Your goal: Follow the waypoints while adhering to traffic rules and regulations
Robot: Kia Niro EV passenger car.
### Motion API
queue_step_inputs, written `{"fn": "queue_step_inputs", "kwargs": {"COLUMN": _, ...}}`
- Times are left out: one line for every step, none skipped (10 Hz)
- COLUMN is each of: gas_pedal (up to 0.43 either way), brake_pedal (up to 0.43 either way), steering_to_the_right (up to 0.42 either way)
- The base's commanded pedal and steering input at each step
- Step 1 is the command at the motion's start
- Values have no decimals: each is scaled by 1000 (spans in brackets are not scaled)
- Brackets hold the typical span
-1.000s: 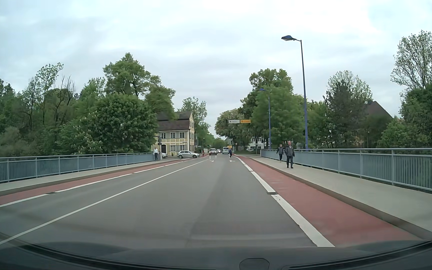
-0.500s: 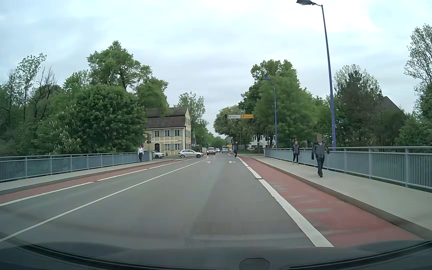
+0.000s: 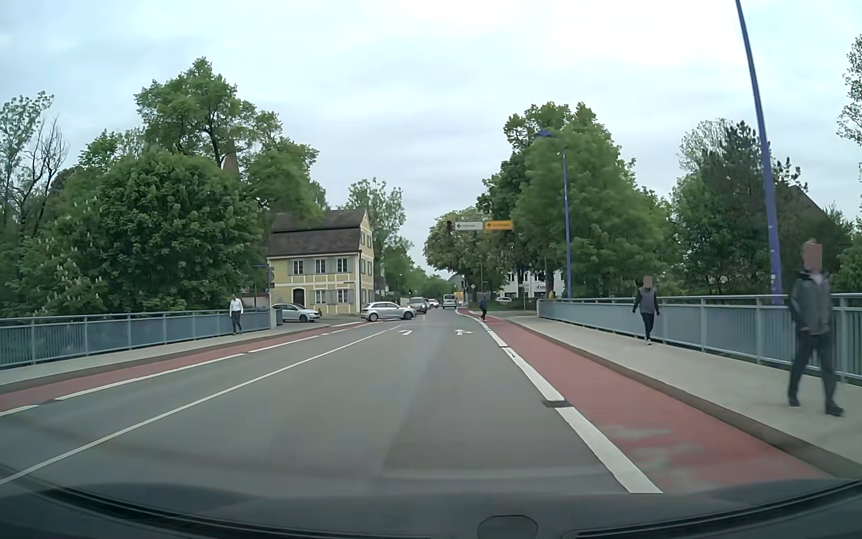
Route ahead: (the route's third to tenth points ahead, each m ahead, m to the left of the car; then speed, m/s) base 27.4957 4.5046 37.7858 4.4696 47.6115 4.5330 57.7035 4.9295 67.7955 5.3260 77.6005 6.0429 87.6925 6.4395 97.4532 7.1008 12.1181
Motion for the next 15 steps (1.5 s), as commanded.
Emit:
{"fn": "queue_step_inputs", "kwargs": {"gas_pedal": 47, "brake_pedal": 0, "steering_to_the_right": -4}}
{"fn": "queue_step_inputs", "kwargs": {"gas_pedal": 47, "brake_pedal": 0, "steering_to_the_right": -4}}
{"fn": "queue_step_inputs", "kwargs": {"gas_pedal": 47, "brake_pedal": 0, "steering_to_the_right": -4}}
{"fn": "queue_step_inputs", "kwargs": {"gas_pedal": 47, "brake_pedal": 0, "steering_to_the_right": -4}}
{"fn": "queue_step_inputs", "kwargs": {"gas_pedal": 47, "brake_pedal": 0, "steering_to_the_right": -4}}
{"fn": "queue_step_inputs", "kwargs": {"gas_pedal": 47, "brake_pedal": 0, "steering_to_the_right": -4}}
{"fn": "queue_step_inputs", "kwargs": {"gas_pedal": 47, "brake_pedal": 0, "steering_to_the_right": -4}}
{"fn": "queue_step_inputs", "kwargs": {"gas_pedal": 47, "brake_pedal": 0, "steering_to_the_right": -5}}
{"fn": "queue_step_inputs", "kwargs": {"gas_pedal": 47, "brake_pedal": 0, "steering_to_the_right": -4}}
{"fn": "queue_step_inputs", "kwargs": {"gas_pedal": 47, "brake_pedal": 0, "steering_to_the_right": -4}}
{"fn": "queue_step_inputs", "kwargs": {"gas_pedal": 47, "brake_pedal": 0, "steering_to_the_right": -4}}
{"fn": "queue_step_inputs", "kwargs": {"gas_pedal": 47, "brake_pedal": 0, "steering_to_the_right": -4}}
{"fn": "queue_step_inputs", "kwargs": {"gas_pedal": 47, "brake_pedal": 0, "steering_to_the_right": -4}}
{"fn": "queue_step_inputs", "kwargs": {"gas_pedal": 39, "brake_pedal": 0, "steering_to_the_right": -4}}
{"fn": "queue_step_inputs", "kwargs": {"gas_pedal": 39, "brake_pedal": 0, "steering_to_the_right": -4}}
